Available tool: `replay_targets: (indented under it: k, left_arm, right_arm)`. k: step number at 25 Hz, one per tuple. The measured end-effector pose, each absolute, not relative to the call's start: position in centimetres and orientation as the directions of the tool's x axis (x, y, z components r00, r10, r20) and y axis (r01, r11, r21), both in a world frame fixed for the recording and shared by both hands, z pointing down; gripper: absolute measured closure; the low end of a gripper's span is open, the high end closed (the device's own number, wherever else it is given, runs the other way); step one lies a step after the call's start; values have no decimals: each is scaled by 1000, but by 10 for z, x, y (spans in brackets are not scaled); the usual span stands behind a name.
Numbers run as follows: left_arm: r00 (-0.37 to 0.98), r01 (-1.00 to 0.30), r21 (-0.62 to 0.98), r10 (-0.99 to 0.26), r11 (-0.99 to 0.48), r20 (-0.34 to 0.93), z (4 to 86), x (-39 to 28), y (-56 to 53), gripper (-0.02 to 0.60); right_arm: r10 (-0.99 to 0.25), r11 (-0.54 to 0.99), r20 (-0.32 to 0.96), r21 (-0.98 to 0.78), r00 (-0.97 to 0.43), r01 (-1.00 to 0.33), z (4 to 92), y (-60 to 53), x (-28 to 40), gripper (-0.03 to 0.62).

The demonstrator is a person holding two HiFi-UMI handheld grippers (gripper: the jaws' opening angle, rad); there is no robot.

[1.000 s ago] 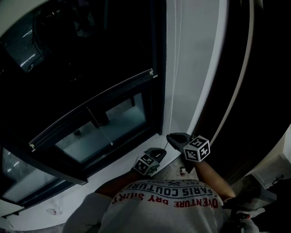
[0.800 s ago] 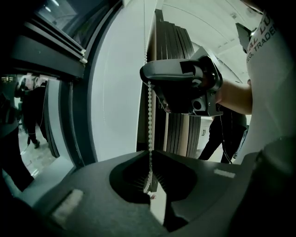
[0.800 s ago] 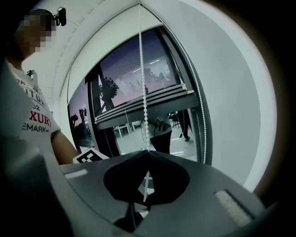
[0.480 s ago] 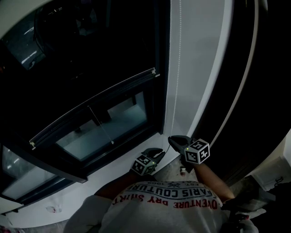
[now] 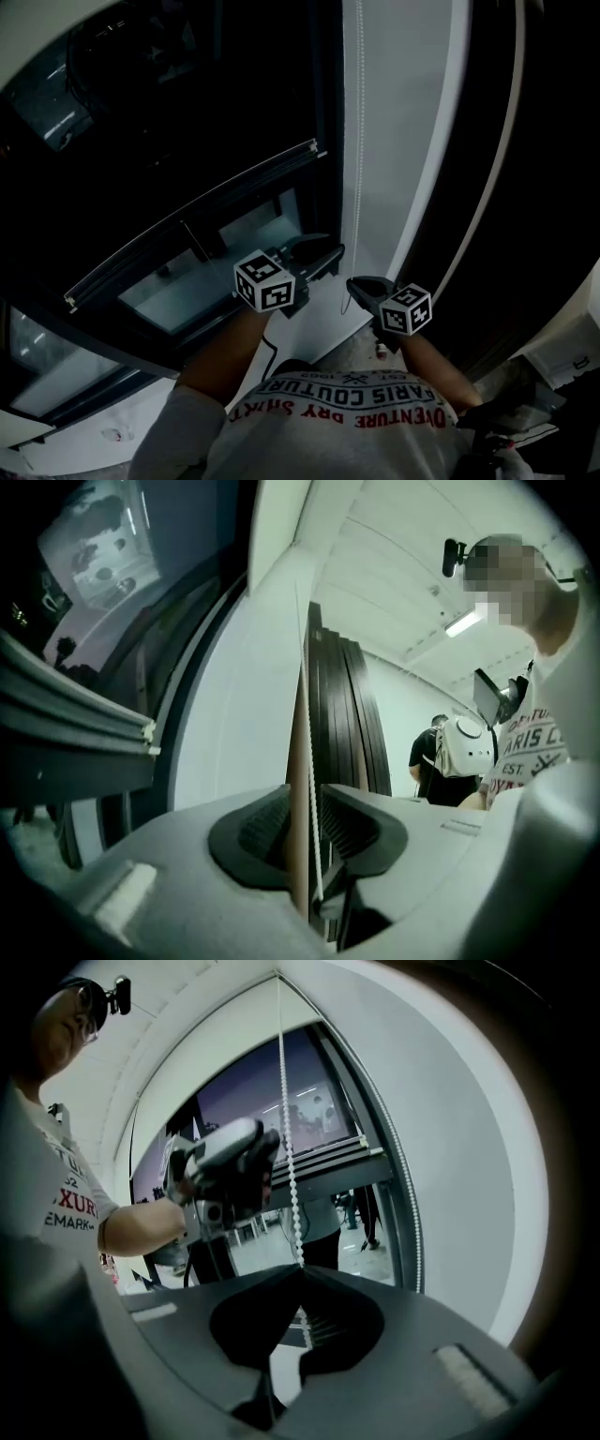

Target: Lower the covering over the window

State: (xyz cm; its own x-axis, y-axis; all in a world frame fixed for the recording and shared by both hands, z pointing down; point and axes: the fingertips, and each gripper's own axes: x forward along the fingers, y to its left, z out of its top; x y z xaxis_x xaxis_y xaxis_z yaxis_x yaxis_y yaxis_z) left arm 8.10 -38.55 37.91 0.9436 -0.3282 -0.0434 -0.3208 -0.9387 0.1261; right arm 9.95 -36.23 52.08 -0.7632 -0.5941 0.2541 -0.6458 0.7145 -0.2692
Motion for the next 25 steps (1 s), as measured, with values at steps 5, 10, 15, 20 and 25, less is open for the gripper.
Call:
replay_targets:
  k: [5, 10, 15, 20, 25]
  left_arm:
    - [962, -262, 65, -266, -963, -60, 322, 100, -391, 449]
    - [964, -265, 15, -265, -964, 16, 319, 115, -399, 448]
    - [967, -253, 52, -252, -966, 27, 317, 121, -402, 488]
    - [957, -289, 55, -287, -956, 34, 318, 122, -407, 575]
    - [950, -312, 55, -312, -948, 8, 319, 122, -410, 575]
  right_arm:
    - [-592, 717, 251, -269, -766, -643, 521, -365, 95, 588]
    - [-588, 720, 249, -273, -770, -638, 523, -367, 89, 588]
    - [-596, 714, 242, -277, -766, -643, 524, -373, 91, 588]
    - [-613, 702, 236, -274, -754, -657, 524, -376, 97, 588]
    - [-626, 687, 215, -303, -750, -660, 525, -378, 104, 588]
